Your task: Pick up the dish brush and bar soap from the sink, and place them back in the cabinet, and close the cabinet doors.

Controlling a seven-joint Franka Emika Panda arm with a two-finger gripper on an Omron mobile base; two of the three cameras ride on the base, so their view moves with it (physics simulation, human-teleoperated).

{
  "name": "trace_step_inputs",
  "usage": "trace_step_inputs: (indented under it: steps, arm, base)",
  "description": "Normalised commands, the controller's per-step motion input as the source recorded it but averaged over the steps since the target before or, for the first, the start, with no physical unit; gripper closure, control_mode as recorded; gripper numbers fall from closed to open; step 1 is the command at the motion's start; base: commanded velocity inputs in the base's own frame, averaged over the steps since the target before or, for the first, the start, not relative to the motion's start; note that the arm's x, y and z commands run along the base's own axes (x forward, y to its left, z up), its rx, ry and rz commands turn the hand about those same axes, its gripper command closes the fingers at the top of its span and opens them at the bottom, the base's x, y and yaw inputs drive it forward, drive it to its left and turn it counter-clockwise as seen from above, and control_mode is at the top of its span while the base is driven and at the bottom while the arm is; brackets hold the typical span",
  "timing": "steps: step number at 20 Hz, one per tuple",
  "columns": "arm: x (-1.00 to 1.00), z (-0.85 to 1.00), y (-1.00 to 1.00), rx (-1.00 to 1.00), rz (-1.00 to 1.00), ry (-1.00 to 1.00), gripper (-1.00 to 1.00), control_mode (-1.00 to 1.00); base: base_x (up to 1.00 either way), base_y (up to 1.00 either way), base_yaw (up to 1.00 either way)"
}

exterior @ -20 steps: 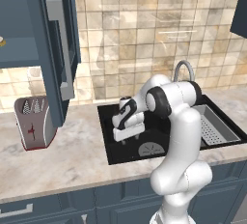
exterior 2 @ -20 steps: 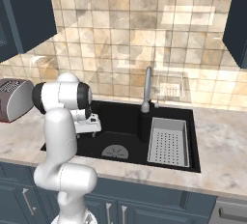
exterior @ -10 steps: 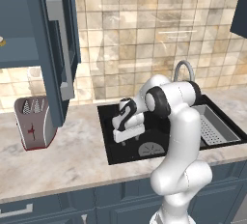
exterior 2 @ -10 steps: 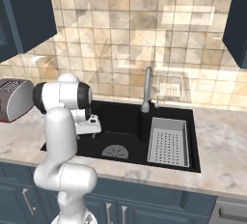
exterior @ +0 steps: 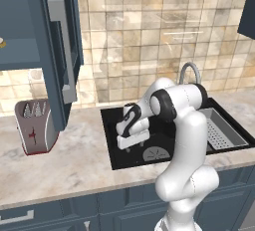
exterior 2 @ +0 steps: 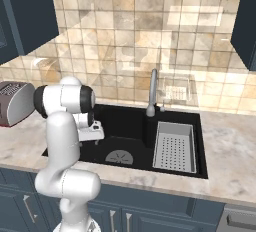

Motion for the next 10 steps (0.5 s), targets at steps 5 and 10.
trace_step_inputs:
  steps: [5,10]
  arm:
    - [-0.05,-0.01,0.0,0.0,0.01,0.0,-1.0,-1.0]
    - [-0.03,-0.02,-0.02,0.0,0.04,0.0,-1.0,-1.0]
  base:
    - [0.0,0.0,0.0]
    - [0.0,0.0,0.0]
